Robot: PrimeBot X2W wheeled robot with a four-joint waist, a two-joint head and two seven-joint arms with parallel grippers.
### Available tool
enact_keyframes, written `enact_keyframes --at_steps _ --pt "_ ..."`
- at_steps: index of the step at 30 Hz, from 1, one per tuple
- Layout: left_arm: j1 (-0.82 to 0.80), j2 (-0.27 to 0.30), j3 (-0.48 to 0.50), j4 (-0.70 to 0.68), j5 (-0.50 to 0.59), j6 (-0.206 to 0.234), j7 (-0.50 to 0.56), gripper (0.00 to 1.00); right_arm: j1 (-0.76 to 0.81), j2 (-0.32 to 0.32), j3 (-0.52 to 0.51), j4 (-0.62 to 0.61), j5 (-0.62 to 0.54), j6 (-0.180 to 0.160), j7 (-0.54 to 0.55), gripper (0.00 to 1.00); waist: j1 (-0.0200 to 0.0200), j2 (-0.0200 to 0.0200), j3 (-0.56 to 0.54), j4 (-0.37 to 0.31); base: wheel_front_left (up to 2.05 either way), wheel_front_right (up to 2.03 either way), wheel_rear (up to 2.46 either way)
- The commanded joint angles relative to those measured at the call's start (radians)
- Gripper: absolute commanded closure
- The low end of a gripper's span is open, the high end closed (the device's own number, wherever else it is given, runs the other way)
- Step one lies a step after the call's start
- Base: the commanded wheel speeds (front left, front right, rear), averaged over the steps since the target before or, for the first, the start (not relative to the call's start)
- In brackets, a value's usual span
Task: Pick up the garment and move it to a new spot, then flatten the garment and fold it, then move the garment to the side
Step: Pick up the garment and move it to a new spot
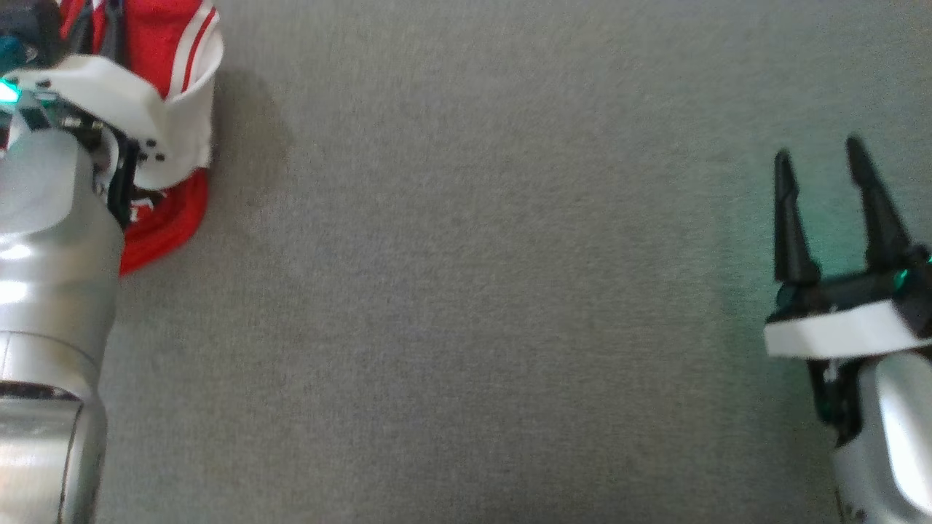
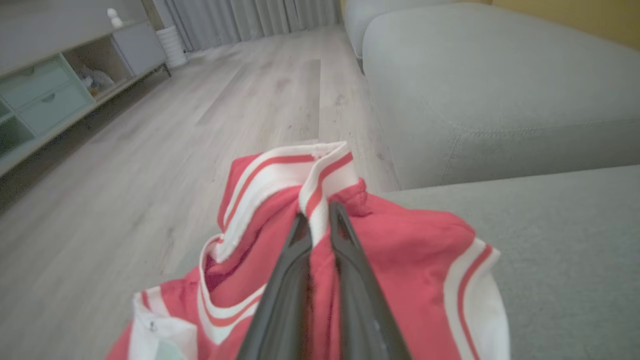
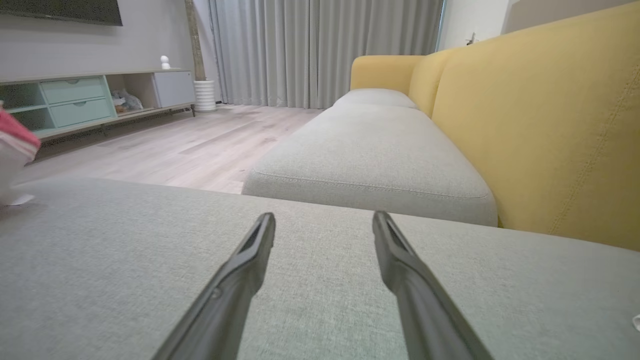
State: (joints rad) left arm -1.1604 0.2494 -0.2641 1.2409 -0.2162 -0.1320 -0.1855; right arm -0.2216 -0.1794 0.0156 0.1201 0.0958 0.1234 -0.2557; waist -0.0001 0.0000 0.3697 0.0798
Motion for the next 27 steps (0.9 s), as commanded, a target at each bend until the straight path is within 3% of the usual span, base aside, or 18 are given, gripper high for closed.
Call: enact_keyframes --at_steps 1,7,14,20,27 --pt "-0.062 0.048 0.001 -0.048 0.015 0.003 -0.021 1.0 0.026 0.004 0.017 -0.022 0.005 0.007 -0.006 0.0 0.0001 0.0 -0.101 -0.052 0.0 0.0 0.0" --pt "-0.096 0.003 -0.092 -0.132 0.028 0.002 -0.053 1.0 0.108 0.048 0.008 -0.014 0.013 0.007 -0.006 0.0 0.0001 0.0 -0.241 -0.094 0.0 0.0 0.0" --pt "-0.125 -0.043 -0.19 -0.268 -0.053 0.002 -0.068 1.0 0.18 0.08 0.034 -0.029 0.014 0.007 -0.006 0.0 0.0001 0.0 -0.353 -0.162 0.0 0.0 0.0" --pt "-0.12 -0.082 -0.297 -0.361 -0.112 0.001 -0.068 1.0 0.207 0.099 0.019 -0.049 0.019 0.007 -0.006 0.0 0.0001 0.0 -0.385 -0.217 0.0 0.0 0.0" --pt "-0.002 -0.128 -0.456 -0.411 -0.189 0.001 -0.067 1.0 0.247 0.109 0.035 -0.052 0.02 0.007 -0.006 0.0 0.0001 0.0 -0.384 -0.237 0.0 0.0 0.0"
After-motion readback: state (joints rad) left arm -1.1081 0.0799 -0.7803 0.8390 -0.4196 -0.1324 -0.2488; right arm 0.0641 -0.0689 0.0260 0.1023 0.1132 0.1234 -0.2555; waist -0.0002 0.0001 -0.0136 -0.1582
